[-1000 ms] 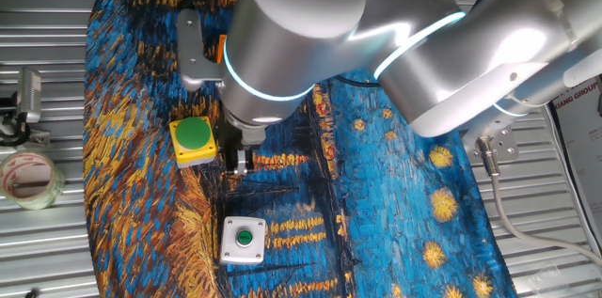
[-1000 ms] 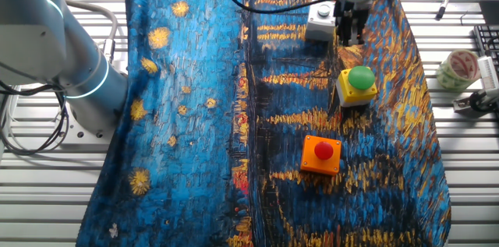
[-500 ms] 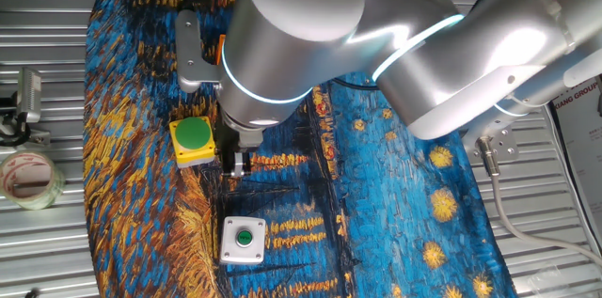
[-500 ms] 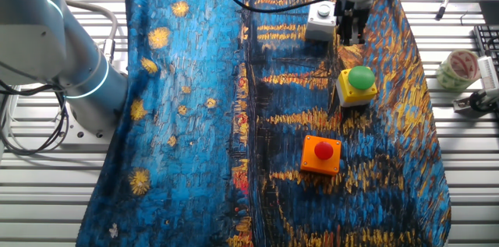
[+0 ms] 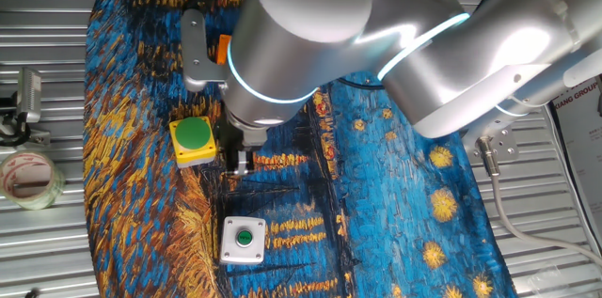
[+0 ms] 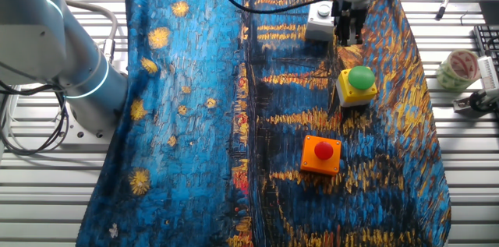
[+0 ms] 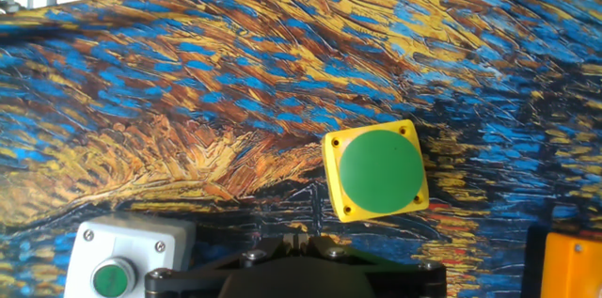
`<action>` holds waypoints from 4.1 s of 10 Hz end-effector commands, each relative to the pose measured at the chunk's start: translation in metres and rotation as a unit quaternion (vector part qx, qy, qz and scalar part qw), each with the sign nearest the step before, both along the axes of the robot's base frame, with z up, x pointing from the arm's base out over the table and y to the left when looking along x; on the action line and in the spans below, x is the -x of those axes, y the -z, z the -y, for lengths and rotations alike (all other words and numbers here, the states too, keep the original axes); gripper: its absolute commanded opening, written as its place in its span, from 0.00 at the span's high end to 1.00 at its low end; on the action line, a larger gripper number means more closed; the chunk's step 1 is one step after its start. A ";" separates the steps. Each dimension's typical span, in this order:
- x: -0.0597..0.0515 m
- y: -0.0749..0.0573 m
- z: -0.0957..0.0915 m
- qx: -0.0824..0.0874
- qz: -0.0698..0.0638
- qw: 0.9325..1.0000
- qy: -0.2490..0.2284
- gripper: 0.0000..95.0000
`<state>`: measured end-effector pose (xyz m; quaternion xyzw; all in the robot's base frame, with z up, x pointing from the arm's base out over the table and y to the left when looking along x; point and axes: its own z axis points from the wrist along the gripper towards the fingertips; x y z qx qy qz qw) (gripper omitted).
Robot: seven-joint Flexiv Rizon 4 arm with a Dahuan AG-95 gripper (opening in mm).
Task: Press three buttons from left to right in sequence
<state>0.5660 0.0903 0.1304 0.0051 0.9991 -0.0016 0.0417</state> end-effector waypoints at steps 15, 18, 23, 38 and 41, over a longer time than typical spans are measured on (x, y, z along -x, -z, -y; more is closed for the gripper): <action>0.000 0.000 0.000 -0.004 0.018 0.999 -0.042 1.00; 0.000 0.000 0.000 -0.003 0.021 0.998 -0.052 1.00; 0.000 0.000 0.000 -0.005 0.021 0.998 -0.052 1.00; 0.000 0.000 0.000 -0.034 0.000 0.980 -0.194 1.00; 0.000 0.000 0.000 -0.034 -0.007 0.979 -0.203 1.00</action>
